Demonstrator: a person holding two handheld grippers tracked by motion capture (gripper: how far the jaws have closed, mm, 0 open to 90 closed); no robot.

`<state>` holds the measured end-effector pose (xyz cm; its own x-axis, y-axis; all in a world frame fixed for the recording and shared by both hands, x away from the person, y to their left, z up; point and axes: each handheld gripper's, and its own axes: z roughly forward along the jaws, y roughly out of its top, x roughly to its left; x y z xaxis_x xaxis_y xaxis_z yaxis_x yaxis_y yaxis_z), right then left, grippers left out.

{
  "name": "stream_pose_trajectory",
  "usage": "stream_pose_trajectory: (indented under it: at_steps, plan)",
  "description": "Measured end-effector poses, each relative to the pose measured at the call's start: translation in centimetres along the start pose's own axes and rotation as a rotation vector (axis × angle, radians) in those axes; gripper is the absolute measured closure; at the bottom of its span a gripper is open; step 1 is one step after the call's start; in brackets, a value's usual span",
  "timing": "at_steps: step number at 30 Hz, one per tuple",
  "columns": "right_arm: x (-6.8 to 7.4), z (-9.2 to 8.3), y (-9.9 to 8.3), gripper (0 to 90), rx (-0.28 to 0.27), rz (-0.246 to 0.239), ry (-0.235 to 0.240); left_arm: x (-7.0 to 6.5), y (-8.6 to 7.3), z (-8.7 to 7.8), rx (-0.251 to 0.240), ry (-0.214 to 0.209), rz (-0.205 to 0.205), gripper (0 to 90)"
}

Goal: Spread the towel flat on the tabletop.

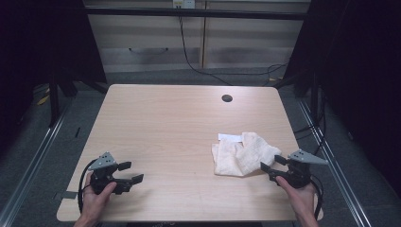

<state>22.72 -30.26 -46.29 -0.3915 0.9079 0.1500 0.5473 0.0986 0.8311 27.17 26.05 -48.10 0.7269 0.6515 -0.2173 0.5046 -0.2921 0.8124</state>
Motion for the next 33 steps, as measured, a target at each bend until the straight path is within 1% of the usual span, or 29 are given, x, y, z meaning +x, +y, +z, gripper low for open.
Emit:
stream_pose_trajectory:
  at_steps: [2,4,5,7,8,9,10,11,12,14,15,16,17,19,21,22,23,24,25,26,27,28,30,31,32,33]
  plan:
    - [0.1,0.0,0.1,31.7,0.002,-0.005,0.004,0.0,0.0,-0.1,0.000,0.000,-0.001,22.3]
    - [0.3,0.2,0.6,31.9,0.004,-0.019,0.022,0.1,0.0,-0.1,-0.001,-0.002,-0.006,22.2]
    - [0.6,0.3,1.1,33.3,0.003,-0.028,0.037,0.2,0.0,0.0,-0.004,-0.001,-0.013,22.1]
    - [0.6,0.4,1.3,33.4,0.005,-0.032,0.041,0.2,0.0,0.0,-0.003,0.001,-0.016,21.3]
    - [0.7,0.5,1.5,35.2,0.005,-0.028,0.049,0.2,0.0,0.0,-0.006,0.011,-0.015,21.3]
    - [0.9,0.9,1.9,37.5,0.012,-0.020,0.073,0.2,0.0,0.1,-0.009,0.029,-0.020,19.5]
    - [1.0,1.1,2.0,37.5,0.018,-0.022,0.072,0.3,-0.1,0.1,-0.010,0.036,-0.023,19.4]
    - [1.1,1.2,2.1,37.4,0.028,-0.029,0.070,0.3,-0.1,0.0,-0.019,0.034,-0.034,19.4]
    - [1.2,1.4,2.3,37.4,0.031,-0.036,0.074,0.4,-0.1,0.0,-0.021,0.030,-0.035,19.4]
    - [1.2,1.6,2.4,37.5,0.034,-0.041,0.076,0.4,-0.1,-0.1,-0.025,0.031,-0.033,19.4]
    - [1.2,1.9,2.8,38.0,0.044,-0.053,0.079,0.4,-0.1,-0.1,-0.029,0.032,-0.029,19.4]
    - [1.2,1.9,2.8,38.0,0.044,-0.053,0.079,0.3,-0.1,-0.2,-0.030,0.031,-0.030,19.4]
    - [1.0,2.2,3.3,40.3,0.043,-0.043,0.085,0.3,-0.1,-0.2,-0.034,0.028,-0.033,19.4]
    - [0.9,2.4,3.4,41.2,0.049,-0.046,0.091,0.3,-0.1,-0.2,-0.034,0.026,-0.031,19.4]
    - [0.8,3.3,4.0,40.7,0.057,-0.059,0.086,0.3,-0.1,-0.2,-0.035,0.015,-0.027,19.1]
    - [0.8,3.3,4.0,40.7,0.057,-0.059,0.086,0.2,-0.1,-0.2,-0.037,0.014,-0.029,19.1]
    - [0.6,3.8,3.9,41.3,0.061,-0.054,0.084,0.2,-0.1,-0.2,-0.032,0.013,-0.026,20.3]
    - [0.6,3.8,3.9,41.3,0.061,-0.054,0.084,0.2,-0.1,-0.2,-0.032,0.013,-0.026,21.5]
    - [0.3,4.3,3.7,46.6,0.071,-0.042,0.073,0.1,-0.1,-0.1,-0.026,0.019,-0.017,21.7]
    - [0.3,4.3,3.7,46.6,0.071,-0.042,0.073,0.0,-0.1,-0.1,-0.026,0.019,-0.015,21.7]
    - [0.2,4.5,3.7,44.7,0.083,-0.043,0.066,0.0,-0.1,-0.1,-0.024,0.016,-0.009,21.7]
    - [-0.2,4.7,3.6,41.8,0.102,-0.034,0.070,-0.1,-0.1,-0.1,-0.025,0.019,-0.007,21.7]
    - [-0.3,4.7,3.6,42.6,0.100,-0.033,0.076,-0.1,-0.1,-0.1,-0.023,0.018,-0.006,21.7]
    - [-0.4,4.6,3.6,43.2,0.101,-0.035,0.089,-0.1,-0.1,-0.2,-0.024,0.020,-0.007,21.7]
    - [-0.4,4.5,3.6,42.7,0.102,-0.041,0.080,0.0,-0.1,-0.2,-0.024,0.021,-0.007,21.6]
    - [-0.4,4.4,3.6,44.1,0.107,-0.042,0.079,0.0,0.0,-0.2,-0.025,0.020,-0.011,21.6]
